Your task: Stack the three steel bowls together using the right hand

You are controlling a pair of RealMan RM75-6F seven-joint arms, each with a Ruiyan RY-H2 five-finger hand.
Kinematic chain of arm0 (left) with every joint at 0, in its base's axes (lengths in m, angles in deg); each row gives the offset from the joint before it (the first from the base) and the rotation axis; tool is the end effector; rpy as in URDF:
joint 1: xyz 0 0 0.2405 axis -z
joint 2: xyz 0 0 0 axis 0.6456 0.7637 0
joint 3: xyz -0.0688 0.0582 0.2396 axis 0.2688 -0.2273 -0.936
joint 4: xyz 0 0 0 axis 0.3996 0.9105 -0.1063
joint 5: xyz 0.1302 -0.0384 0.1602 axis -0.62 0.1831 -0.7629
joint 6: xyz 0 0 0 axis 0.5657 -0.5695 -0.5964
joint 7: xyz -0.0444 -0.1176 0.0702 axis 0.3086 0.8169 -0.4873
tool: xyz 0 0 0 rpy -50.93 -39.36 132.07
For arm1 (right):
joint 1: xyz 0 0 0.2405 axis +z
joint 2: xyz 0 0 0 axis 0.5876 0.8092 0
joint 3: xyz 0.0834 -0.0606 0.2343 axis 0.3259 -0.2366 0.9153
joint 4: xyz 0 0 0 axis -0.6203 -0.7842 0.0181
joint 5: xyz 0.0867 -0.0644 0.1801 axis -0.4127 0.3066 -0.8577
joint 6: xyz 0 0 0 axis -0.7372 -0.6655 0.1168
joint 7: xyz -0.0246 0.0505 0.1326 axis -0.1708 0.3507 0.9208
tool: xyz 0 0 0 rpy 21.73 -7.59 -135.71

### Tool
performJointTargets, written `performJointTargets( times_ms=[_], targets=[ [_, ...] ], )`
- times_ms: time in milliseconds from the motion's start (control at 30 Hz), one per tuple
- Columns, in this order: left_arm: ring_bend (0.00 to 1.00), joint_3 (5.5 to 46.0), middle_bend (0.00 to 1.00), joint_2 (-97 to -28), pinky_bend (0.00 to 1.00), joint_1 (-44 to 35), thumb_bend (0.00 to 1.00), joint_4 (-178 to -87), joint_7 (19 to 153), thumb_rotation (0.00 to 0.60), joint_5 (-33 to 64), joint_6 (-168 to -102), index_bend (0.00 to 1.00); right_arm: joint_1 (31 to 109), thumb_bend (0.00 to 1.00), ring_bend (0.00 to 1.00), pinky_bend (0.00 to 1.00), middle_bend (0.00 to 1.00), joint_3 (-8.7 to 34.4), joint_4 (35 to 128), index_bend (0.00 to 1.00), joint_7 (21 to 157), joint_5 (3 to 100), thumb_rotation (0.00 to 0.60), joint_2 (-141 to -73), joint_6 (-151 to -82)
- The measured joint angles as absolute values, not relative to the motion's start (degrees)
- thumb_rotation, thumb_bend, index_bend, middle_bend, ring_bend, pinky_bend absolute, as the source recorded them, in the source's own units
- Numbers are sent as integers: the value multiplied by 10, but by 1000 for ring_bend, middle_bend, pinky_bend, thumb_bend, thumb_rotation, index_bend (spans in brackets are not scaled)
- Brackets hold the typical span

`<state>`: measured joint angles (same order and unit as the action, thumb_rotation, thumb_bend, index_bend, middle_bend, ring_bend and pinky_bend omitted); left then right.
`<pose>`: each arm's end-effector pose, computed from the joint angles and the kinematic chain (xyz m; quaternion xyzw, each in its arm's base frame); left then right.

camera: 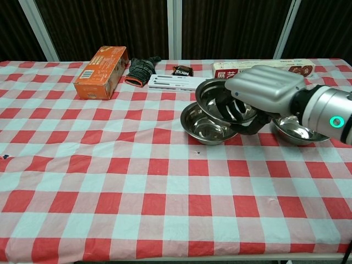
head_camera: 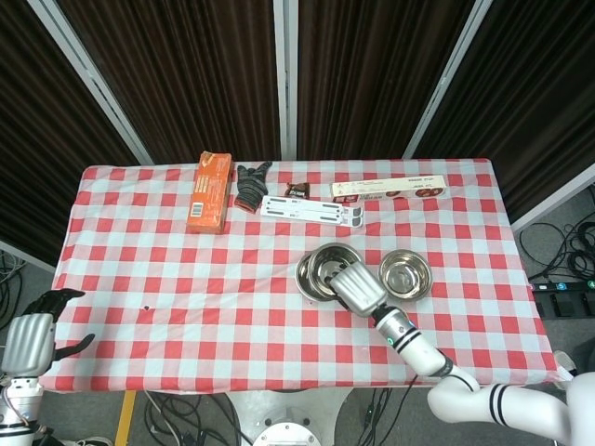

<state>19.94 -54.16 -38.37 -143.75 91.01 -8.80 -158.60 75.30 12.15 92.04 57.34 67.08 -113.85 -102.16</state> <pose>-0.3282 0.1628 0.1168 -0.5476 -0.4287 -0.4183 0.5843 -0.1372 -0.3141 -0.0375 0.8327 -0.2326 0.3279 0.3807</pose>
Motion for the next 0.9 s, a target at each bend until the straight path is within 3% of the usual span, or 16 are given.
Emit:
performJointTargets(
  times_ms=[133,200,233,300,333,400,533,900],
  targets=[
    [264,201,384,-540,344,-382,124,-1436,915,600,-84,-1582,343,782,393,506,614,602,128,861,712,580,654,600,-1178,-999],
    [264,201,384,-540,344,-382,124,-1434,917,600,-84,-1581,344,794,232,450,544,545,128,848,635,589,651,600,-1188,-989],
    [264,201,384,-540,344,-382,124,-1433,918,600,-84,-1581,344,800,125,361,445,484,128,845,544,595,650,600,-1189,-982],
    [264,201,384,-540,344,-383,124,-1432,921,600,-84,-1581,344,806,17,166,242,344,126,845,356,604,650,600,-1186,-968],
    [264,200,384,-540,344,-383,125,-1431,922,600,-84,-1581,344,811,0,72,138,253,125,849,248,609,648,600,-1181,-959],
    [264,200,384,-540,344,-383,124,-1430,924,600,-84,-1581,344,816,0,5,41,155,125,859,125,613,644,600,-1171,-950],
    [264,199,384,-540,344,-382,125,-1431,924,600,-87,-1582,343,820,0,0,0,109,125,888,44,610,635,600,-1146,-958],
    [264,196,384,-544,344,-379,124,-1435,912,600,-91,-1577,344,793,0,0,49,160,111,971,44,564,611,600,-1057,-1017]
  ],
)
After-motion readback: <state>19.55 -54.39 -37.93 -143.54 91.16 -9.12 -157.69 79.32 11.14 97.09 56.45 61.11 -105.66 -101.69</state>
